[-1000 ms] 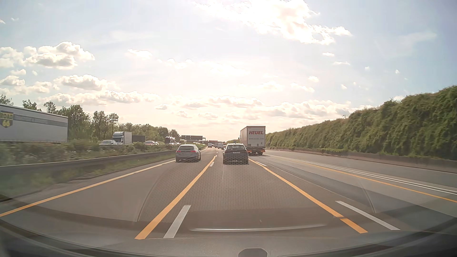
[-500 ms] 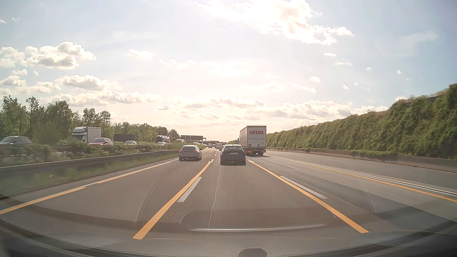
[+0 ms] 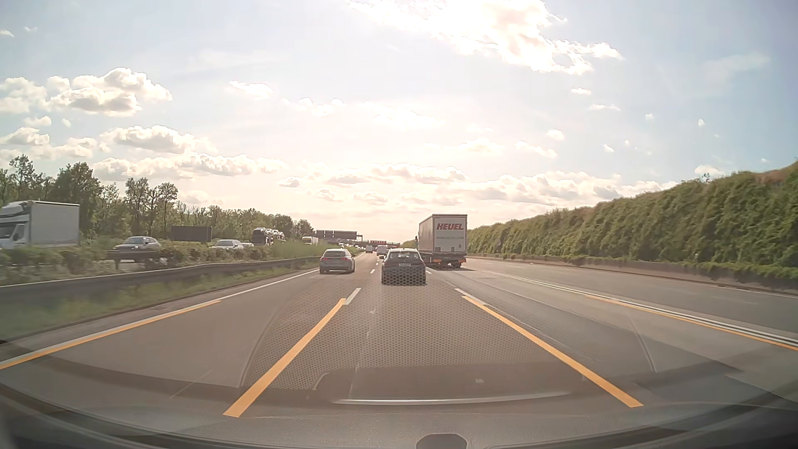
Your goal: Follow the waypoints while adhering to traffic rules and regulations
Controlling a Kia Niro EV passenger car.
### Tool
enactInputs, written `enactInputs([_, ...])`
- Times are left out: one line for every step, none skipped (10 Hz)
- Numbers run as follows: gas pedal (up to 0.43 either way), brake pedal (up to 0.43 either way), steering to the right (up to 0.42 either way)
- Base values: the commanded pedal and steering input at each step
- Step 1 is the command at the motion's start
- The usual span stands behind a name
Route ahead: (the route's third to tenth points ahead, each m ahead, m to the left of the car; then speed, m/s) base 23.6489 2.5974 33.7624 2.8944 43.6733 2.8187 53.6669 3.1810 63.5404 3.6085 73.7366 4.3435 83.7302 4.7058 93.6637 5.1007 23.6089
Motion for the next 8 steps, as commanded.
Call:
enactInputs([0.130,0.000,-0.008])
enactInputs([0.130,0.000,-0.009])
enactInputs([0.118,0.000,-0.010])
enactInputs([0.118,0.000,-0.011])
enactInputs([0.118,0.000,-0.011])
enactInputs([0.118,0.000,-0.010])
enactInputs([0.118,0.000,-0.008])
enactInputs([0.130,0.000,-0.005])
